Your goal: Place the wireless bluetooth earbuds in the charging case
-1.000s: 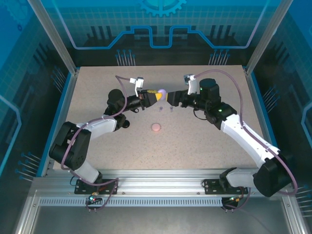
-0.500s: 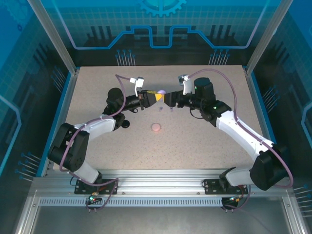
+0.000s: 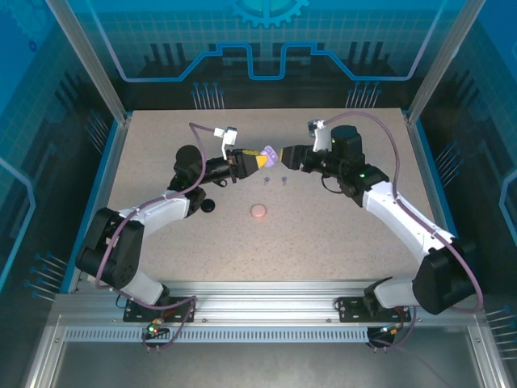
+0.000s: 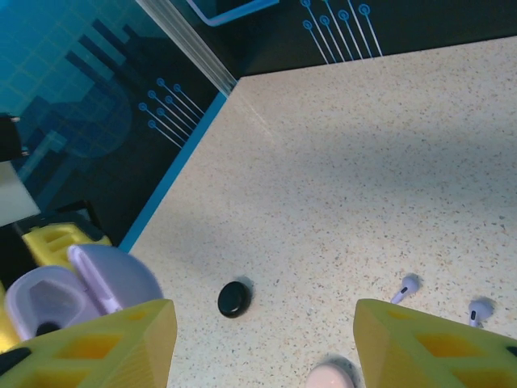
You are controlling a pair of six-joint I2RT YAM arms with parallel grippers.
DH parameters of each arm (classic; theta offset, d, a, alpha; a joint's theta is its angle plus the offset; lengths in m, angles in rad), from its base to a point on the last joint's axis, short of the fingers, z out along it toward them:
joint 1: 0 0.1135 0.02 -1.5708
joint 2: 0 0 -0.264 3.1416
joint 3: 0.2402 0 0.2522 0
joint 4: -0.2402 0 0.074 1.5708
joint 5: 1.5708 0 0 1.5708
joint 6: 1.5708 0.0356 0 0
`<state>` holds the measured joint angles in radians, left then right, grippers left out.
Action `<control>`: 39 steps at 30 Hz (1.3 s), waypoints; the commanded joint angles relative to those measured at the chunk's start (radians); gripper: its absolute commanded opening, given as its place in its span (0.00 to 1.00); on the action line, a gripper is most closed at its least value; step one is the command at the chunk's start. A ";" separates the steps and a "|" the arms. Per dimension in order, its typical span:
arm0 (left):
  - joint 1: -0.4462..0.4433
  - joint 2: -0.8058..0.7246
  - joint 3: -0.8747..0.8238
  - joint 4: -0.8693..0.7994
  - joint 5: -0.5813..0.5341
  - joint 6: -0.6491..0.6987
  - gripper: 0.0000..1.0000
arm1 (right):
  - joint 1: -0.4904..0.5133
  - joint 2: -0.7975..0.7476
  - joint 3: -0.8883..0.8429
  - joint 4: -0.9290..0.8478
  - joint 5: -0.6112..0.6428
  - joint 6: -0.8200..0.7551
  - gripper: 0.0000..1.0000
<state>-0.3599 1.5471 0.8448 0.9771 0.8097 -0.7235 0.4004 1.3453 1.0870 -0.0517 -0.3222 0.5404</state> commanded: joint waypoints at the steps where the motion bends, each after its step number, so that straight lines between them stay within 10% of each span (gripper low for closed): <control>1: -0.002 -0.027 0.021 0.042 0.023 0.030 0.00 | -0.023 -0.084 -0.059 0.080 -0.080 0.037 0.61; 39: -0.005 -0.011 0.042 0.099 0.057 -0.040 0.00 | 0.031 0.046 0.039 0.072 -0.204 -0.007 0.36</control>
<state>-0.3599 1.5471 0.8448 1.0439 0.8360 -0.7612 0.4202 1.3880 1.1149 0.0273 -0.5217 0.5491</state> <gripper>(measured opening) 0.213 0.364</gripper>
